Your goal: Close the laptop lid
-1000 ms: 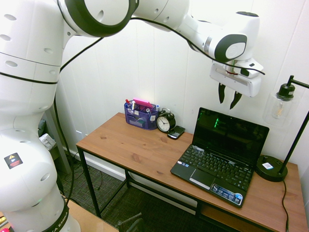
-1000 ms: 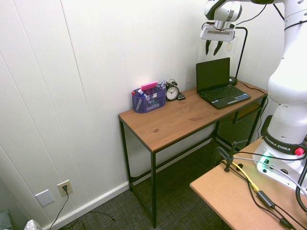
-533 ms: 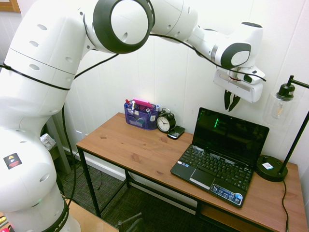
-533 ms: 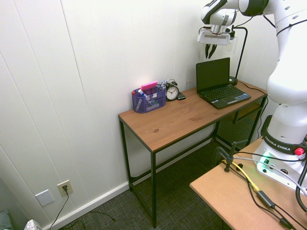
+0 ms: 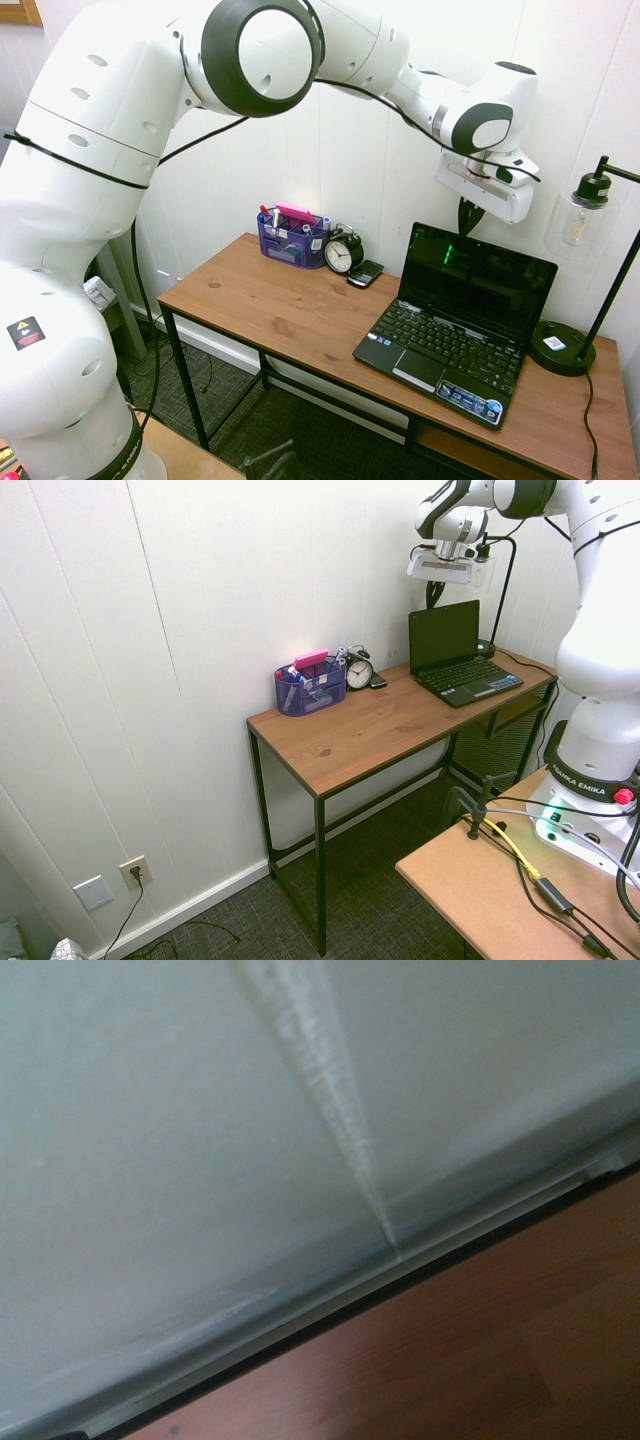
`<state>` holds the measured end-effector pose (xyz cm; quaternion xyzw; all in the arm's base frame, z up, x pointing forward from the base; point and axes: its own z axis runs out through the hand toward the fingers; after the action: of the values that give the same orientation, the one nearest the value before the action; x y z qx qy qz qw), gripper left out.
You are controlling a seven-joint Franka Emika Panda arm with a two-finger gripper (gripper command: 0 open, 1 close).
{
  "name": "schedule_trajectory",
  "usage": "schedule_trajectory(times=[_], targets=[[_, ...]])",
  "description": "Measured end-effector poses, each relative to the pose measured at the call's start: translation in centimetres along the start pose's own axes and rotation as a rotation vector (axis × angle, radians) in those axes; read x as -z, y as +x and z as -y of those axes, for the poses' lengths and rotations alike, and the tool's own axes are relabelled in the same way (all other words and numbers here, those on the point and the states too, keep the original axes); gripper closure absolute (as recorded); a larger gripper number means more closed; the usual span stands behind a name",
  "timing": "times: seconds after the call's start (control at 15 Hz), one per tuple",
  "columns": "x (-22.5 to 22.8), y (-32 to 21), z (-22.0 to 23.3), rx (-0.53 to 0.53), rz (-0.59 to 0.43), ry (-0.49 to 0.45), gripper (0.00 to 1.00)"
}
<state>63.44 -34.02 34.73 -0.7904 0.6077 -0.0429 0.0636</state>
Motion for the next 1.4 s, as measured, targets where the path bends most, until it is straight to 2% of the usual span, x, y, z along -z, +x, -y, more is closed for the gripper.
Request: schedule_trajectory(times=[0.47,0.93,1.4], targets=[[-2.4,-0.4,-2.9,-0.004,0.025,-0.010,1.00],[-2.6,-4.4,-9.2,-0.017,0.057,-0.074,1.00],[-8.1,-7.7,-13.1,-0.018,0.122,-0.167,1.00]])
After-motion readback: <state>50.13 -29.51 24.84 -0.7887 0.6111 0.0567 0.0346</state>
